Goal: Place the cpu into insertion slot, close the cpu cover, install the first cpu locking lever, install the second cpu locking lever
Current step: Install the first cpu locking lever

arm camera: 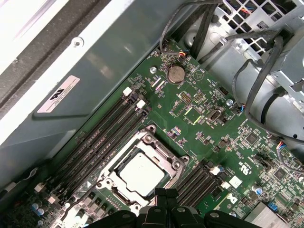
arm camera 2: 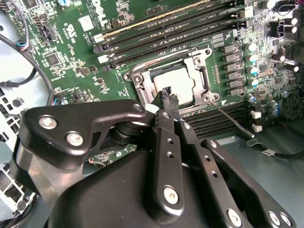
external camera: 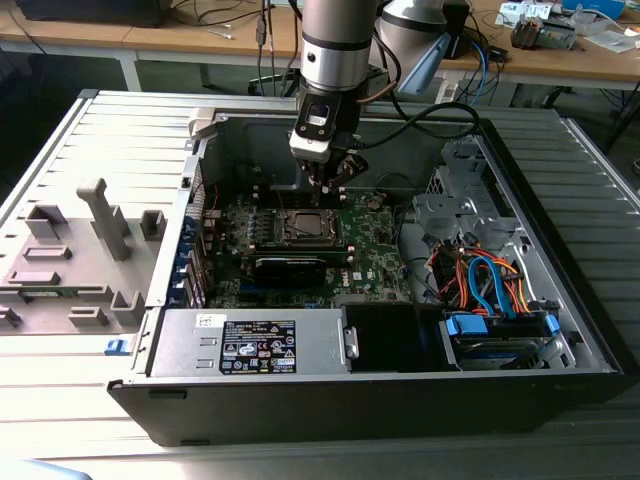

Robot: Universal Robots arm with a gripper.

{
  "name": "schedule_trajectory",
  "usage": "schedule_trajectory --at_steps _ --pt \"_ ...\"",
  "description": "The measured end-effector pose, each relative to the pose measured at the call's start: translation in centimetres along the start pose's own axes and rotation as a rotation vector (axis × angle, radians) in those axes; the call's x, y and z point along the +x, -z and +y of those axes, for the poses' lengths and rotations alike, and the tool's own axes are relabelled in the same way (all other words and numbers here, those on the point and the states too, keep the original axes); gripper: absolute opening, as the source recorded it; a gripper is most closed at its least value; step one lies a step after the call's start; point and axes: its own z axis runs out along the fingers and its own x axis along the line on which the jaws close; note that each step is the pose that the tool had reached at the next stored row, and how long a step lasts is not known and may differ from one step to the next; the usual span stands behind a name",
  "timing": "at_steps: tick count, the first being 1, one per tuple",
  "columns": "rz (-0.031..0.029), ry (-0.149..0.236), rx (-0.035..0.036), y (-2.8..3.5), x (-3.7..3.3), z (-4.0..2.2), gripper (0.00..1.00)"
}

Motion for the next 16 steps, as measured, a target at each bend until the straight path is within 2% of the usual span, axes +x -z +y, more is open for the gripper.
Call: schedule_trajectory --at_steps 16 --pt "-0.0005 0.01 -0.0006 0.0 0.0 0.0 0.11"
